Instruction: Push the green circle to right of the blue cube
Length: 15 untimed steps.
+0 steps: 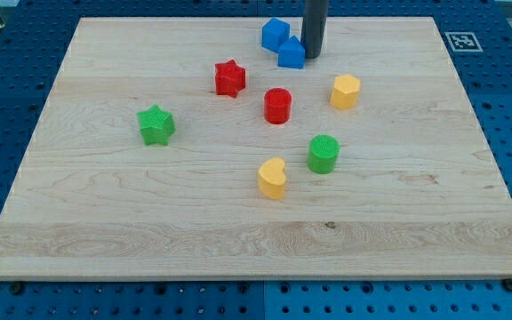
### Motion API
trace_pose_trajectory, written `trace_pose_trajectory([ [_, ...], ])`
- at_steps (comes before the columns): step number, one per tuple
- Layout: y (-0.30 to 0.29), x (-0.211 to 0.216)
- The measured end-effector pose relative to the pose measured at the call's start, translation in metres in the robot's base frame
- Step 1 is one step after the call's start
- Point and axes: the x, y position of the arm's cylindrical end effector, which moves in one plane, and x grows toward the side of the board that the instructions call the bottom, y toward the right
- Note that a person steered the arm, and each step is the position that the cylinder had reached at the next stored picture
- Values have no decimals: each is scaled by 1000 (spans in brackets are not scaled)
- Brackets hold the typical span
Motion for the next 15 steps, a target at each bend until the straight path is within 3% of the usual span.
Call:
trace_pose_trajectory([
  [1,2,28],
  [2,5,83],
  [4,43,138],
  [6,68,223],
  [8,-7,239],
  [12,25,240],
  [15,12,241],
])
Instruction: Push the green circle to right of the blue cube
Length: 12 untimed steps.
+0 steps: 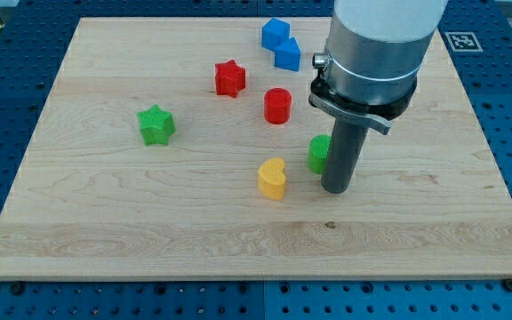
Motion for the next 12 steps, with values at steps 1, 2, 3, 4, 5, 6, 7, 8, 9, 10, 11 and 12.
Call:
trace_pose_trajectory([
  [1,0,0],
  [2,-6,-3],
  [3,-12,-11],
  [4,-12,-22],
  [5,-12,-33],
  [6,-12,-43],
  [7,-12,-56],
  [8,-12,-82],
  [9,-12,-120],
  [10,-12,-166],
  [11,-12,-201],
  [12,-12,-210],
])
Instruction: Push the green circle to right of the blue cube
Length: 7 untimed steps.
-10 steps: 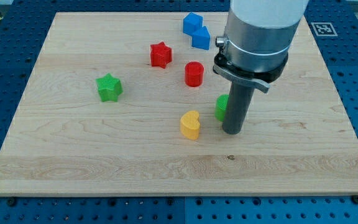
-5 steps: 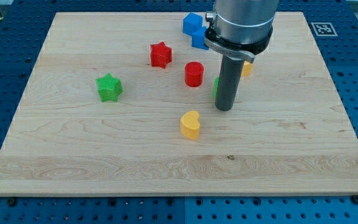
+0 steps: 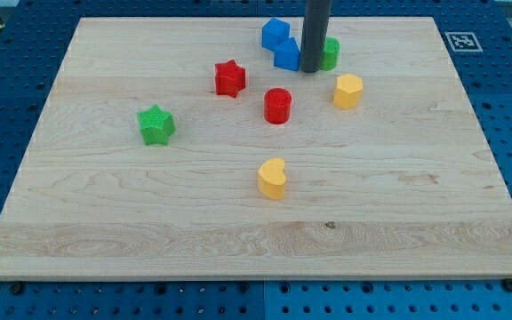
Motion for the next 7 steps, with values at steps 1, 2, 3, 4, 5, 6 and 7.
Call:
trace_pose_trajectory([
  [1,3,-1],
  [2,46,1],
  [3,89,11],
  [4,93,11],
  [5,93,11],
  [6,93,0],
  [7,78,-18],
])
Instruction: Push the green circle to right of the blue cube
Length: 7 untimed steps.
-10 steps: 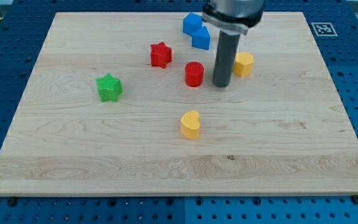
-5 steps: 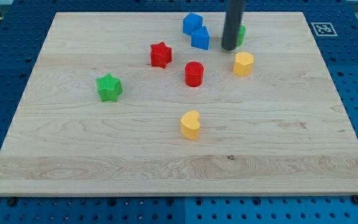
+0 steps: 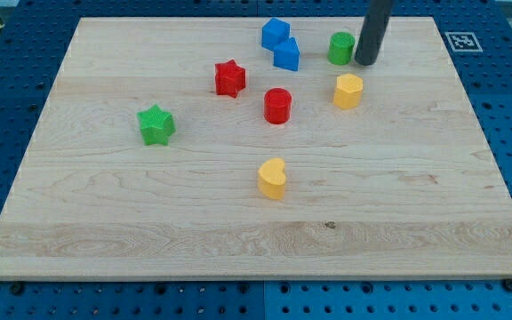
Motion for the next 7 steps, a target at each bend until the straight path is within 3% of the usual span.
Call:
trace_pose_trajectory([
  [2,-8,1],
  [4,-62,-1],
  [5,-44,13],
  [7,-34,89],
])
